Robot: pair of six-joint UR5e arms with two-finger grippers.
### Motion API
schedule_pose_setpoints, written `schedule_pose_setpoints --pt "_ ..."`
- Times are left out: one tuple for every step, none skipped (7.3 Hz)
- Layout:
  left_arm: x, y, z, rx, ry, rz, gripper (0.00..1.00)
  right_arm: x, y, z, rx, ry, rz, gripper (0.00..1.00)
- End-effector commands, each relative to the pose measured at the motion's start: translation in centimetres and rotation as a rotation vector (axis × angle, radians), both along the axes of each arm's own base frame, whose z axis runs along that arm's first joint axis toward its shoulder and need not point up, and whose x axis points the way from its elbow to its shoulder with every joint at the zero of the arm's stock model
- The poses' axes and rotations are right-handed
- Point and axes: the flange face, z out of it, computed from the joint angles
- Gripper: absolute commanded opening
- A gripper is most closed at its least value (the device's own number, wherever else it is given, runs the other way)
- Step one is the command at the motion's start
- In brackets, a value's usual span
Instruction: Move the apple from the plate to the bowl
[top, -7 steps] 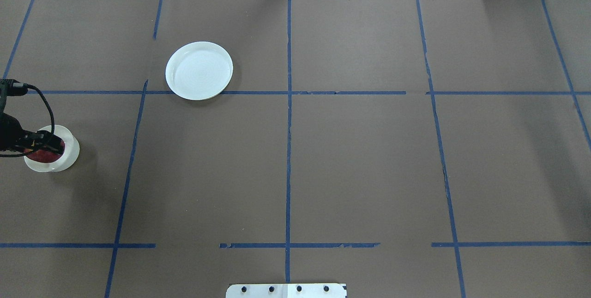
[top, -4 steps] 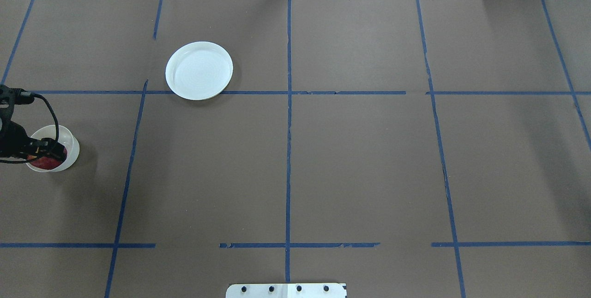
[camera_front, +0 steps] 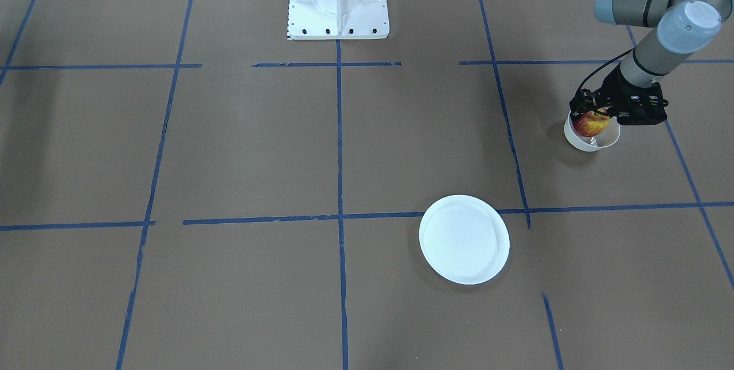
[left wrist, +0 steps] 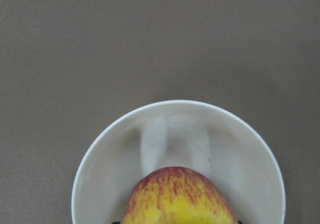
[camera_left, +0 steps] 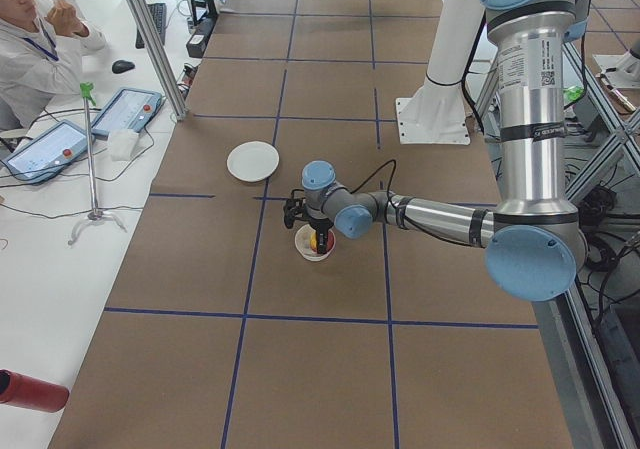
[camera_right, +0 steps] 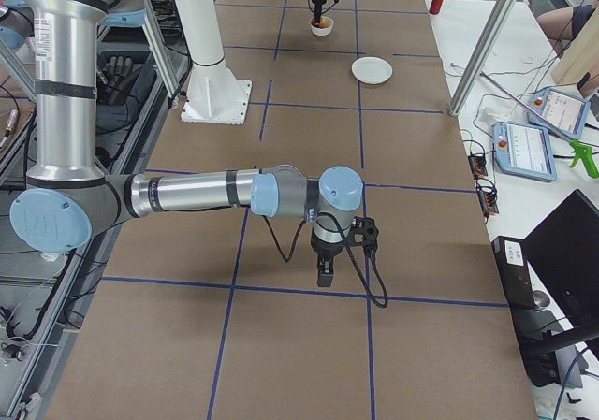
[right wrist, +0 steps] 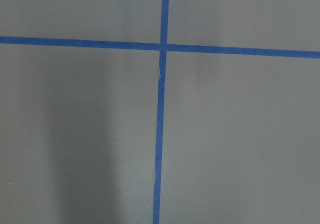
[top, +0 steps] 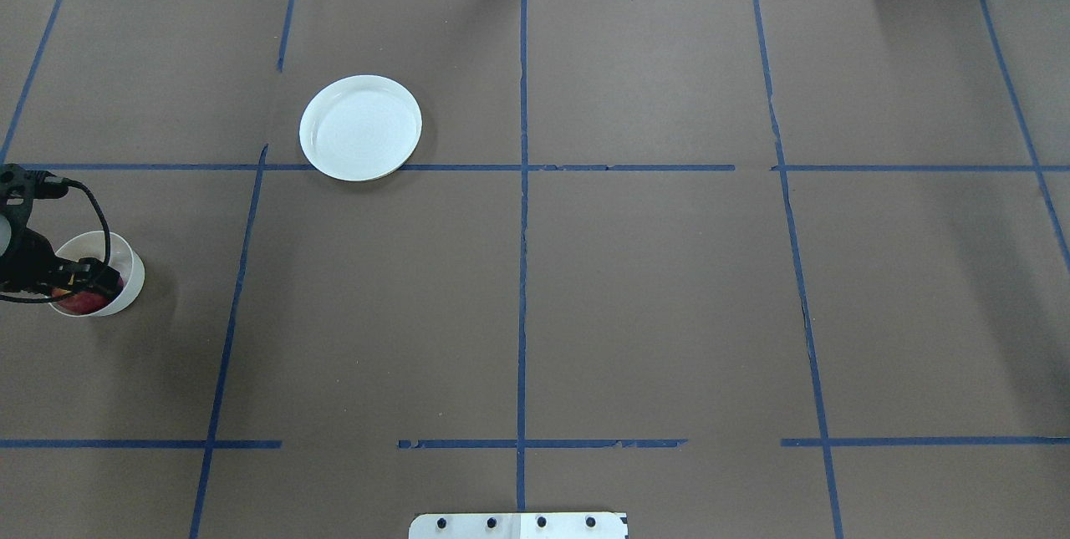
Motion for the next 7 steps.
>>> schedule_pose_setpoints --pt "-0.2 -0.1 -0.6 0.011 0.01 0.005 1.0 0.0 0.0 0.0 0.0 0.0 0.0 1.0" --pt "-0.4 0.0 -0.6 0.011 0.009 0.006 1.0 0.0 0.0 0.0 0.0 0.0 0.0 1.0" --pt "-0.9 0.3 -1.7 0.032 0.019 0.015 1.0 0.0 0.0 0.0 0.0 0.0 0.0 1.0" --pt "-3.5 0.4 -3.1 0.07 0.034 0.019 1.0 0.0 0.0 0.0 0.0 0.0 0.0 1.0" --pt "-7.7 -0.2 -4.5 0.097 0.034 0.02 1.0 0.0 0.0 0.1 -0.001 0.0 0.0 1.0" --pt "-12.4 -1.4 -5.0 0.135 -0.011 0.017 1.0 0.0 0.0 0.1 -0.001 0.0 0.0 1.0" --pt "-16.0 -2.3 -4.7 0.155 -0.051 0.03 1.0 0.0 0.0 0.0 0.0 0.0 0.0 1.0"
